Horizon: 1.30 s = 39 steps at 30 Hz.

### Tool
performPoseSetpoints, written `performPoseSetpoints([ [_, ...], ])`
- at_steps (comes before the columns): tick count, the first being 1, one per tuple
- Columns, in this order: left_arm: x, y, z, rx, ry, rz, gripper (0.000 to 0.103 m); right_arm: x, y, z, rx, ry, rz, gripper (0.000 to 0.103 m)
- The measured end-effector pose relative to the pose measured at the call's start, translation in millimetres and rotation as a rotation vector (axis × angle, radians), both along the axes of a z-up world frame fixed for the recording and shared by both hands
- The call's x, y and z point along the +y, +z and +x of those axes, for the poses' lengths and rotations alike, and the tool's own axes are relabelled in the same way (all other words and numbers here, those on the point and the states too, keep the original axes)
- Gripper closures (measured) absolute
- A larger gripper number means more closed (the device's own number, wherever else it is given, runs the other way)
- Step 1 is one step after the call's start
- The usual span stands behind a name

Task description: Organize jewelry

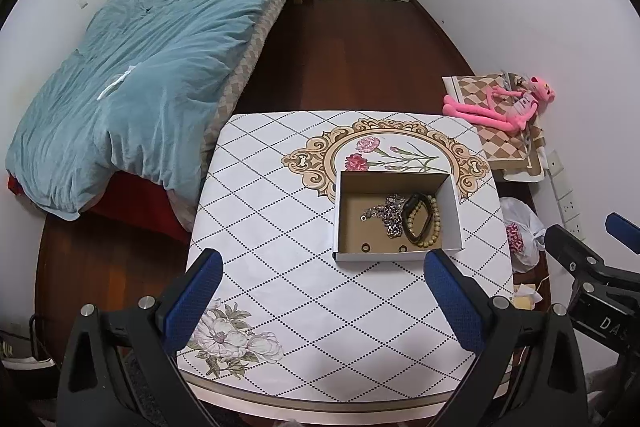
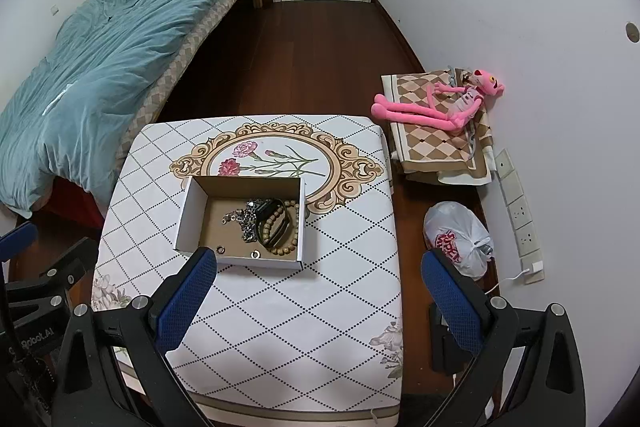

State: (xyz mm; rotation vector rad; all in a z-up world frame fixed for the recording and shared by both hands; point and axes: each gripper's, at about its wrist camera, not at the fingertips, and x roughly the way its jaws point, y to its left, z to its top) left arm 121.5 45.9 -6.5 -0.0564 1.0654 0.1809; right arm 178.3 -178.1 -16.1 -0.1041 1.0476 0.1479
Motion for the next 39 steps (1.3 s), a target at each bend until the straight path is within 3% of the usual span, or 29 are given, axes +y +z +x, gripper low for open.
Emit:
performPoseSetpoints([
  [39, -1.9, 2.7, -6.0, -0.012, 0.002, 0.021, 0.001, 0.5, -3.1, -8.5, 0.014, 0.006, -0.008, 0.0],
])
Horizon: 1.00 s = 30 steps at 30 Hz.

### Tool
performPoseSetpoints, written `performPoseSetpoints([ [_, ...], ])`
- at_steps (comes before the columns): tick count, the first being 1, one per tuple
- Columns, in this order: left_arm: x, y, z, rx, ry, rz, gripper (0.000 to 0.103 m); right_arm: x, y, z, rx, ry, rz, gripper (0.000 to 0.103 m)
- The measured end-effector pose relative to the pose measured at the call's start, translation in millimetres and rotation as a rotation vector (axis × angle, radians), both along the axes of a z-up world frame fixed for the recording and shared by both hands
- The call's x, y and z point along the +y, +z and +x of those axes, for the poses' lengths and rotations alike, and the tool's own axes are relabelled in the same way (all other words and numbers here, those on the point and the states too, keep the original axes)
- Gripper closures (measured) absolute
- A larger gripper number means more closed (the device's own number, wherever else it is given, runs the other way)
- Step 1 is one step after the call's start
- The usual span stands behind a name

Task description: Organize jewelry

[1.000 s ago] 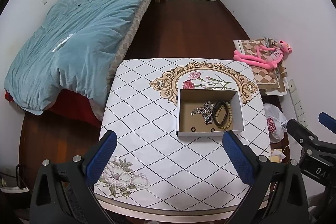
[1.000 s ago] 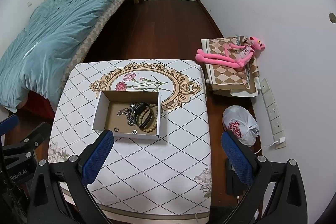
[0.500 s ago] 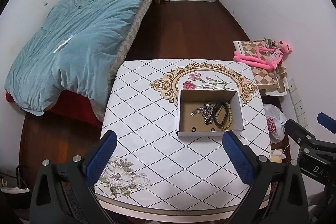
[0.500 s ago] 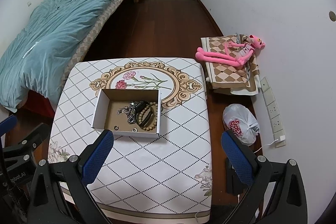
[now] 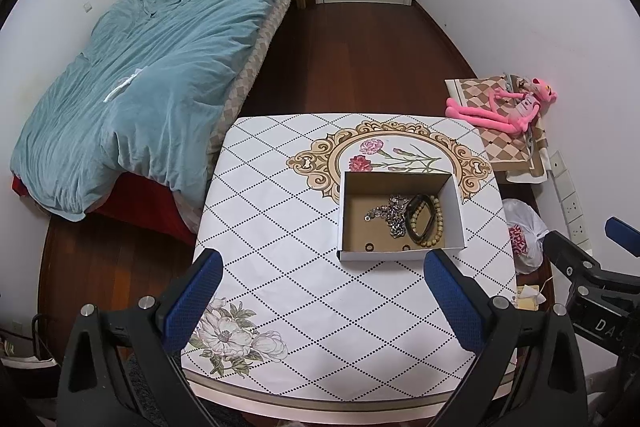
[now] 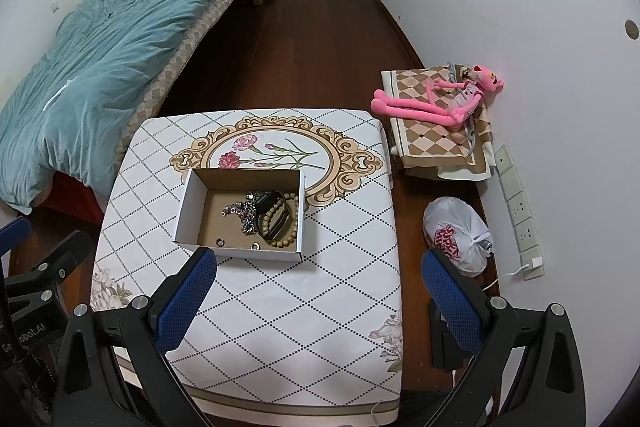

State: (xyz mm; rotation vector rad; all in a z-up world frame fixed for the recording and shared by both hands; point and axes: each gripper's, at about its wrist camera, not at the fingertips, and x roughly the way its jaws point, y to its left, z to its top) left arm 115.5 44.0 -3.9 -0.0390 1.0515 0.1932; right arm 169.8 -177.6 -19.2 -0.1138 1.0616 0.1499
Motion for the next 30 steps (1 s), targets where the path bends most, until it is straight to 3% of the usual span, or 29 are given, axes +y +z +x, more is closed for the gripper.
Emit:
performPoseSetpoints([
  [30, -3.0, 2.9, -1.8, -0.004, 0.001, -0.003, 0.001, -5.4, 2.1, 1.7, 0.001, -0.004, -0.008, 0.0],
])
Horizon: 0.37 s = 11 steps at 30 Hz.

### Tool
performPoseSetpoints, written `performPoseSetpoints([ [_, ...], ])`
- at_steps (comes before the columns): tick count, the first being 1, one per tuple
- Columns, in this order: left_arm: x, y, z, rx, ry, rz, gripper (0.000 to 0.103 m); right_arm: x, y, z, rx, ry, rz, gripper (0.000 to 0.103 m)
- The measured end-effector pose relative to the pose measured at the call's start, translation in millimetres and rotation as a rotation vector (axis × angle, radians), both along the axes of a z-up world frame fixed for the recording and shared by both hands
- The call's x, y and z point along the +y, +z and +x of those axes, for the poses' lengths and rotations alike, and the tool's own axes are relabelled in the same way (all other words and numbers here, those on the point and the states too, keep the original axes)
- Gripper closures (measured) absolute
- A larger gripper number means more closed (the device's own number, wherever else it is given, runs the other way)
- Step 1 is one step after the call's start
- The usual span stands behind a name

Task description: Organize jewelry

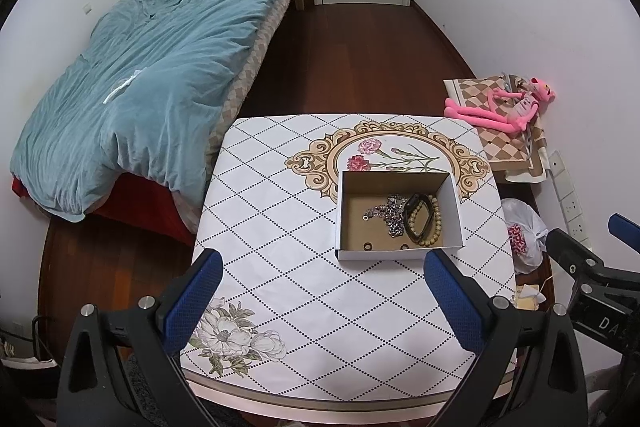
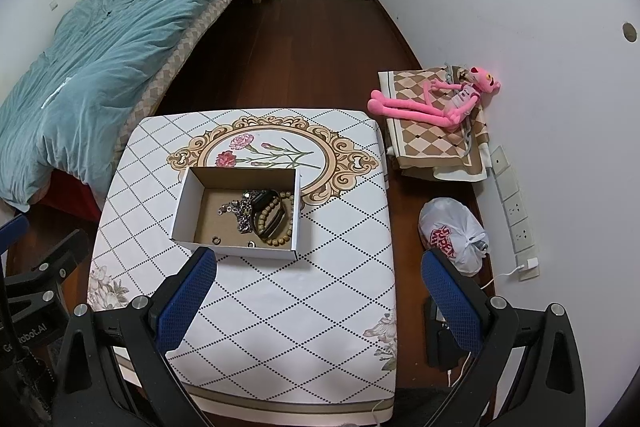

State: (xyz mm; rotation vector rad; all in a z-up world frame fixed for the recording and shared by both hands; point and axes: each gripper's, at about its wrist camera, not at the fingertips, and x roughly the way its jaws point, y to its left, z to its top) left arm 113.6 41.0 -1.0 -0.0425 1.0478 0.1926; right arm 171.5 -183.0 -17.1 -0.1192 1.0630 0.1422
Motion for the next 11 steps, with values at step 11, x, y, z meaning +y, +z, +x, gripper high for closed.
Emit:
performPoseSetpoints([
  [11, 4.7, -3.2, -0.5, -0.009, 0.0, -0.002, 0.001, 1.2, -1.0, -1.1, 0.007, 0.003, -0.002, 0.0],
])
